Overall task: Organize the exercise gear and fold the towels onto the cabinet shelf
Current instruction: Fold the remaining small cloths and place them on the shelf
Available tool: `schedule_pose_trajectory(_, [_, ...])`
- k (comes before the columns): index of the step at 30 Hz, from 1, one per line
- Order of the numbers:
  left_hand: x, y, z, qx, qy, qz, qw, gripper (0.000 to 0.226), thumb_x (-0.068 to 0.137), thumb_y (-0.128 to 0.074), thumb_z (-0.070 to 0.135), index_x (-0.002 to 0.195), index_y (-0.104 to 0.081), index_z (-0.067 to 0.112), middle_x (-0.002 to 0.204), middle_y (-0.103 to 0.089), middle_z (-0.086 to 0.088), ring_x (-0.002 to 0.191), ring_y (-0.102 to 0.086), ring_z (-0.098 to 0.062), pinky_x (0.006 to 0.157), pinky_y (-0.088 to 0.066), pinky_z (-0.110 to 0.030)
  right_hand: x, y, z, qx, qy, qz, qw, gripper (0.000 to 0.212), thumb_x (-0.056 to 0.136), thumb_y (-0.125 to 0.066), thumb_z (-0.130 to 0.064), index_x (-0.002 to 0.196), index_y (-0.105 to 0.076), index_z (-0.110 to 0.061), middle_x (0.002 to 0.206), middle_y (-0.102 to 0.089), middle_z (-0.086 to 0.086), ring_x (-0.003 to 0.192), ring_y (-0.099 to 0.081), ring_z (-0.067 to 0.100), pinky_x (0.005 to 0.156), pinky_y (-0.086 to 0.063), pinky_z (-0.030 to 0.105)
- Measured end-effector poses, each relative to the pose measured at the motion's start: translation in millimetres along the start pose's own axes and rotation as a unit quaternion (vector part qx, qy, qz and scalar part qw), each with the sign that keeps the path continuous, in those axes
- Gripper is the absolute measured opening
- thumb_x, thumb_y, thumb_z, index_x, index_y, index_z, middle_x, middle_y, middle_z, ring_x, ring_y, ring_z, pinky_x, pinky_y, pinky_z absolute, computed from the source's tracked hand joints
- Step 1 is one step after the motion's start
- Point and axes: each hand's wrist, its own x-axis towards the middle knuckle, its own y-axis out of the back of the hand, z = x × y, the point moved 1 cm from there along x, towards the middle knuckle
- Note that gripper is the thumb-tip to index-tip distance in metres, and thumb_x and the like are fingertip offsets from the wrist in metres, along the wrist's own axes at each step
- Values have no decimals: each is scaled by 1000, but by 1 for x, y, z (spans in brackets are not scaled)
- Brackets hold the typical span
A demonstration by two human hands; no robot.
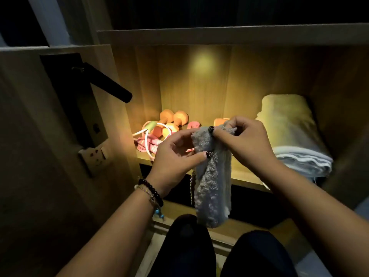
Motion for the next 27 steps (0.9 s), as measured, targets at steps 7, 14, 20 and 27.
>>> schedule_pose_trajectory(7, [1, -24, 14, -19, -31, 59, 998, 23, 86, -65, -1, 95, -72, 20, 94, -75, 1, 89, -69, -10, 73, -53, -20, -12, 28, -25, -41, -3, -6, 999, 28, 75, -75, -29, 63, -59, -10, 60, -57, -1, 58, -50, 11, 56, -40, 28])
schedule_pose_trajectory(14, [25, -28, 19, -1, -6, 75, 997, 17, 83, -70, 3, 89, -73, 18, 89, -76, 0, 86, -71, -12, 72, -55, -21, -4, 51, -6, -241, 53, -120, 962, 11, 85, -64, -39, 83, -65, -28, 101, -49, -7, 96, -44, 6, 78, -37, 18])
schedule_pose_trajectory(20, [67, -28, 14, -14, 9, 81, 997, 13, 80, -72, 5, 88, -72, 16, 82, -75, 6, 80, -68, -4, 69, -52, -15, 15, 75, 26, -243, -20, -182, 952, 22, 89, -62, -33, 89, -73, -14, 99, -63, -3, 93, -55, 14, 84, -47, 35])
schedule_pose_trajectory(27, [92, -36, -10, 11, 31, 96, 995, 9, 78, -75, 8, 86, -73, 11, 90, -73, -10, 83, -67, -12, 81, -57, -26, 42, 101, 31, -152, -22, -122, 981, 19, 85, -69, -20, 75, -72, -5, 73, -67, 12, 67, -51, 10, 67, -43, 35])
